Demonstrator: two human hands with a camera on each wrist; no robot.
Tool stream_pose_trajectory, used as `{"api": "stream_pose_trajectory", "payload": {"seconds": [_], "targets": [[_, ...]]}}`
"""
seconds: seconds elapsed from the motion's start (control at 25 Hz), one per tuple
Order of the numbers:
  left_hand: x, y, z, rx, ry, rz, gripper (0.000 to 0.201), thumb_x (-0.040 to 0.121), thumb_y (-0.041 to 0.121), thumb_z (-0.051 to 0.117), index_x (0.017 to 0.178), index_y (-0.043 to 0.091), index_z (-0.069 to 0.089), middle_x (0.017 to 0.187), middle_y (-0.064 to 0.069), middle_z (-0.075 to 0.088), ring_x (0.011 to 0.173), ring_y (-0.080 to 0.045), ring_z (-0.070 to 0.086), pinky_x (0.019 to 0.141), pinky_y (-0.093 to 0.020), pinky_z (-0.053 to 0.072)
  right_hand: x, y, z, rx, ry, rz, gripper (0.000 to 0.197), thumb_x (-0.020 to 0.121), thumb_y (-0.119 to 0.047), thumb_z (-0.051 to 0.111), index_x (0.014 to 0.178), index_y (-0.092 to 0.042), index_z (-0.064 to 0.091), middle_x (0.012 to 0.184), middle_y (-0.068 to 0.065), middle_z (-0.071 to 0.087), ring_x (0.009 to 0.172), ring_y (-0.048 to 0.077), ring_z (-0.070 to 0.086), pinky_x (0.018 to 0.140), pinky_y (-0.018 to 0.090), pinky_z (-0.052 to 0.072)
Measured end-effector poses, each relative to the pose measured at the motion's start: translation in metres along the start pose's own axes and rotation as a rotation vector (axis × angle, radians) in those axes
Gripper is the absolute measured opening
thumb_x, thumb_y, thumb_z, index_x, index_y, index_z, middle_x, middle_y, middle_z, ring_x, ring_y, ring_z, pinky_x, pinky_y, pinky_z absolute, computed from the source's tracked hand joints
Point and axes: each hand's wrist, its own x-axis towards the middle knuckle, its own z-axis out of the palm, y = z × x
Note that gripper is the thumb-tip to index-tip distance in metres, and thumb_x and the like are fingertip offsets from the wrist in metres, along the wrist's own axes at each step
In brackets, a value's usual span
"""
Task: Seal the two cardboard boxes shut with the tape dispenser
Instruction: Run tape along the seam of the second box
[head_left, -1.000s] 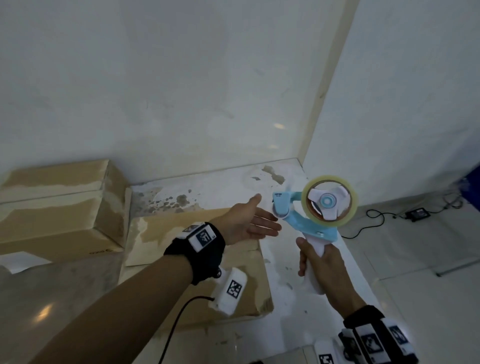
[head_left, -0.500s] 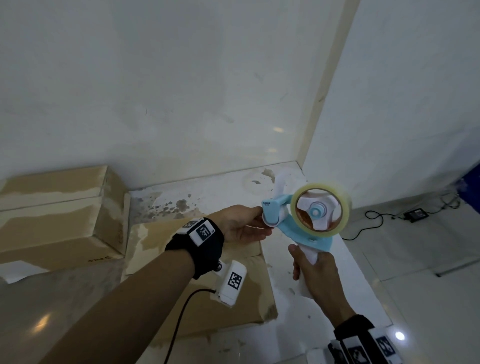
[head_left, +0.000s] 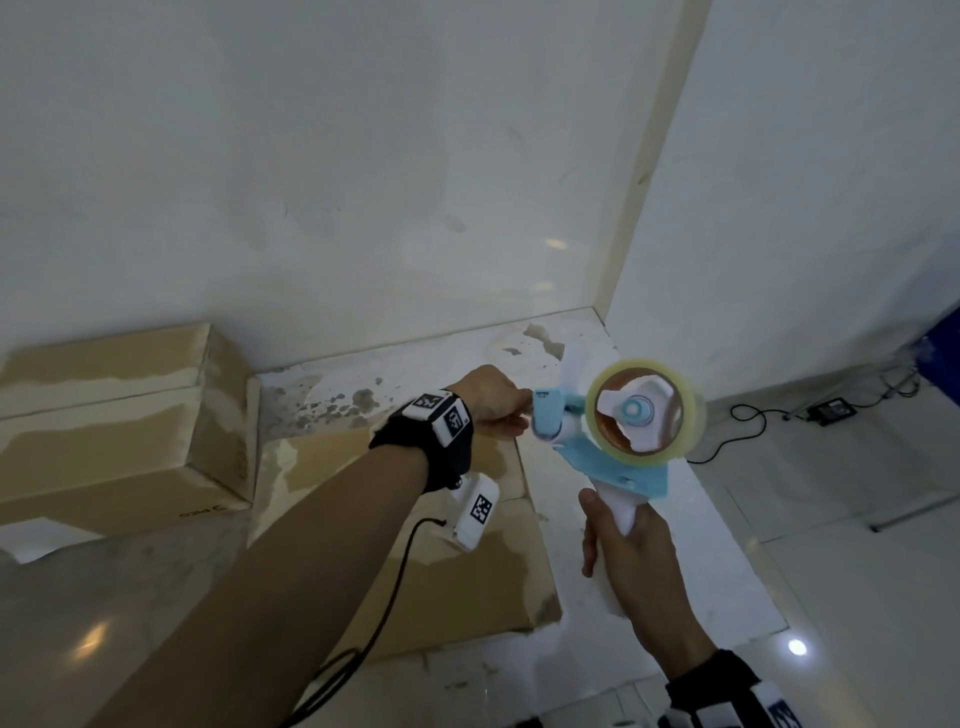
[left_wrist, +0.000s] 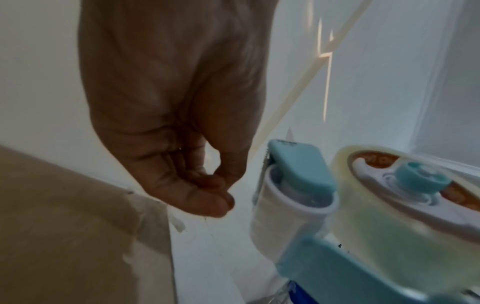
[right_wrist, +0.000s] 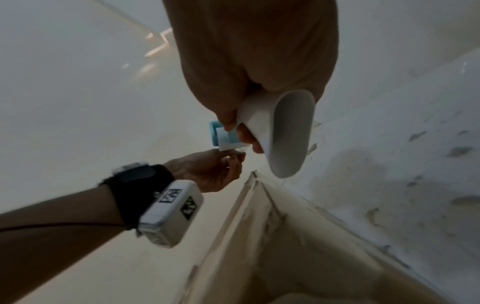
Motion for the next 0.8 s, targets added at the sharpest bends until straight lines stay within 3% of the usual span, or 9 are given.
{"api": "stream_pose_trajectory", "payload": {"seconds": [0.12, 0.2, 0.32, 0.48, 0.6, 0.68, 0.76, 0.8], "targets": [[0.01, 0.005, -0.005, 0.109, -0.072, -0.033, 0.019, 0.088, 0.013, 0.065, 0.071, 0.005, 0.063, 0.064, -0.007, 0.063, 0.054, -0.012, 0.064, 0.065, -0.027, 0.059, -0.007, 0.0, 0.006, 0.122, -0.015, 0.138, 0.046, 0.098, -0.033, 0.052, 0.071, 0.002, 0.062, 0.056, 0.017, 0.065, 0.051, 0.025, 0.065, 0.06, 0.036, 0.056], [0.019, 0.008, -0.009, 0.276, -0.12, 0.021, 0.014, 0.086, 0.015, 0.066, 0.074, 0.009, 0.066, 0.07, -0.005, 0.066, 0.062, -0.013, 0.066, 0.07, -0.028, 0.058, -0.008, 0.002, 0.018, 0.259, -0.039, 0.27, 0.039, 0.096, -0.034, 0.057, 0.09, 0.005, 0.06, 0.069, 0.025, 0.069, 0.06, 0.035, 0.07, 0.063, 0.046, 0.061], [0.028, 0.011, -0.012, 0.408, -0.146, 0.098, 0.012, 0.085, 0.018, 0.067, 0.082, 0.007, 0.072, 0.073, 0.0, 0.067, 0.066, -0.013, 0.066, 0.084, -0.03, 0.055, -0.006, 0.005, 0.035, 0.36, -0.013, 0.368, 0.037, 0.093, -0.036, 0.061, 0.109, -0.003, 0.054, 0.08, 0.019, 0.074, 0.071, 0.038, 0.074, 0.069, 0.057, 0.061], [0.04, 0.005, -0.022, 0.459, -0.086, 0.15, 0.016, 0.083, 0.018, 0.07, 0.088, 0.003, 0.073, 0.071, 0.0, 0.067, 0.062, -0.011, 0.064, 0.078, -0.027, 0.055, 0.007, -0.002, 0.041, 0.282, 0.013, 0.327, 0.034, 0.095, -0.037, 0.058, 0.112, -0.008, 0.054, 0.084, 0.014, 0.075, 0.07, 0.03, 0.075, 0.063, 0.041, 0.062], [0.043, 0.002, -0.031, 0.48, -0.043, 0.175, 0.013, 0.085, 0.017, 0.066, 0.084, 0.006, 0.072, 0.071, -0.004, 0.066, 0.054, -0.006, 0.062, 0.06, -0.018, 0.052, 0.015, -0.009, 0.04, 0.237, -0.028, 0.322, 0.035, 0.094, -0.037, 0.059, 0.109, -0.006, 0.055, 0.084, 0.014, 0.074, 0.065, 0.028, 0.074, 0.061, 0.045, 0.062], [0.045, 0.002, -0.036, 0.511, -0.028, 0.166, 0.014, 0.086, 0.019, 0.064, 0.08, 0.008, 0.07, 0.064, -0.003, 0.063, 0.041, -0.001, 0.055, 0.046, -0.013, 0.043, 0.02, -0.013, 0.041, 0.262, -0.063, 0.336, 0.031, 0.094, -0.036, 0.06, 0.108, -0.008, 0.055, 0.083, 0.017, 0.072, 0.062, 0.029, 0.072, 0.062, 0.052, 0.062], [0.048, 0.004, -0.038, 0.582, -0.008, 0.139, 0.019, 0.085, 0.022, 0.063, 0.075, 0.007, 0.066, 0.06, -0.005, 0.056, 0.038, -0.009, 0.05, 0.048, -0.019, 0.037, 0.026, -0.017, 0.041, 0.273, -0.097, 0.344, 0.029, 0.094, -0.035, 0.061, 0.11, -0.012, 0.056, 0.082, 0.018, 0.071, 0.06, 0.029, 0.071, 0.066, 0.054, 0.062], [0.05, 0.004, -0.038, 0.632, 0.01, 0.123, 0.023, 0.085, 0.025, 0.063, 0.071, 0.007, 0.062, 0.06, -0.006, 0.053, 0.043, -0.014, 0.046, 0.049, -0.022, 0.034, 0.029, -0.019, 0.042, 0.269, -0.114, 0.345, 0.029, 0.094, -0.035, 0.06, 0.111, -0.013, 0.056, 0.082, 0.018, 0.07, 0.057, 0.026, 0.07, 0.064, 0.05, 0.062]]}}
